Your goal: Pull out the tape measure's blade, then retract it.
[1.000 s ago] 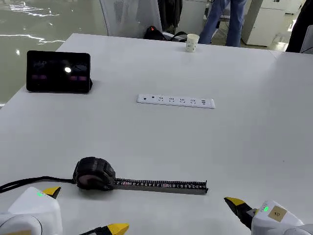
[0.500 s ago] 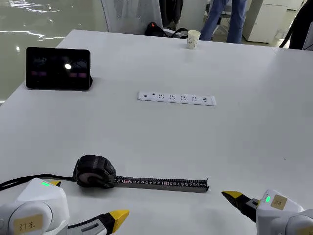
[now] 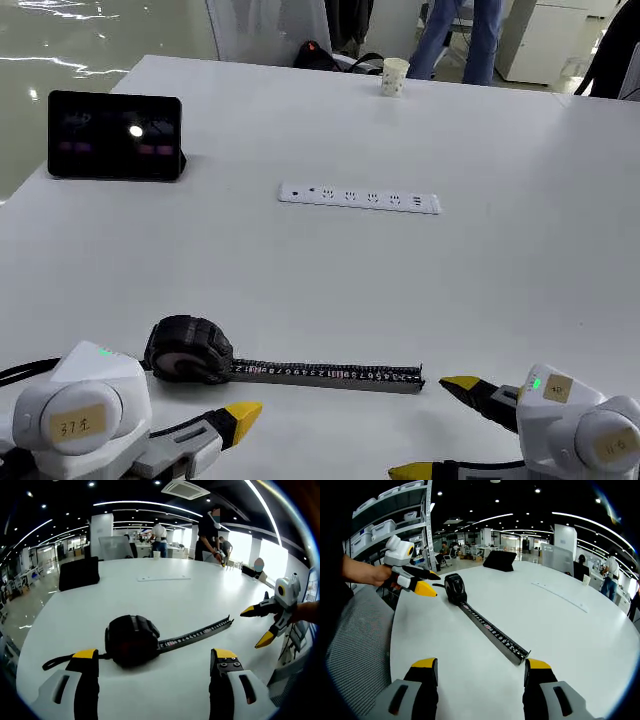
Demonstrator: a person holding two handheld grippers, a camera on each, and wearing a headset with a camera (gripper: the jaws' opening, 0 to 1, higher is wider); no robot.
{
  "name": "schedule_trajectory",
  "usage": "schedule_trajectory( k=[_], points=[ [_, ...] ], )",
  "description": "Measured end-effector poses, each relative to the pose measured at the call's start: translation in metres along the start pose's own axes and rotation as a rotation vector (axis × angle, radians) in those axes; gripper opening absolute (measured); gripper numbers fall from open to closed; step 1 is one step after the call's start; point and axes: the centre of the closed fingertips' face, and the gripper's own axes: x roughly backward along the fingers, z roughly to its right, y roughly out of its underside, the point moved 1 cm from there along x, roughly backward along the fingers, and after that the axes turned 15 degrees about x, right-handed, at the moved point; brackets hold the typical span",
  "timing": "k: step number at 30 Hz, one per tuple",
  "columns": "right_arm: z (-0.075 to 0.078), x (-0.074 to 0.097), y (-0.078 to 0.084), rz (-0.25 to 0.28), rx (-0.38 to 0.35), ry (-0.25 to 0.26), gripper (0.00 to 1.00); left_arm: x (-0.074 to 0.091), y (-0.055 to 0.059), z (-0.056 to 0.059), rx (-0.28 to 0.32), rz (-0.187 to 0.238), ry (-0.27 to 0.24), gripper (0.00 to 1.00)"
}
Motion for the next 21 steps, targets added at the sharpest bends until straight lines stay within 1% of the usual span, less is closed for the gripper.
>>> schedule_trajectory(
  k=[4, 5, 8, 10, 12, 16, 21],
  points=[
    [0.005, -0.004, 0.003, -0.014, 0.031, -0.021, 0.67, -0.006, -0.001, -0.001, -0.005, -0.003, -0.005, 0.87],
    [0.006, -0.005, 0.003, -0.014, 0.044, -0.026, 0.65, -0.007, -0.003, -0.001, -0.008, -0.001, -0.004, 0.86],
    [0.01, -0.006, 0.004, -0.021, 0.059, -0.031, 0.63, -0.009, -0.004, -0.002, -0.007, 0.0, -0.007, 0.85],
    [0.017, -0.008, 0.006, -0.024, 0.069, -0.035, 0.62, -0.011, -0.005, -0.003, -0.006, 0.0, -0.011, 0.85],
    [0.019, -0.008, 0.006, -0.029, 0.076, -0.04, 0.61, -0.011, -0.006, -0.005, -0.008, -0.001, -0.018, 0.84],
    [0.026, -0.01, 0.012, -0.042, 0.098, -0.059, 0.59, -0.012, -0.006, -0.009, 0.002, -0.003, -0.034, 0.82],
    [0.029, -0.013, 0.016, -0.056, 0.125, -0.085, 0.56, -0.015, -0.005, -0.012, 0.015, -0.006, -0.051, 0.8]
  ],
)
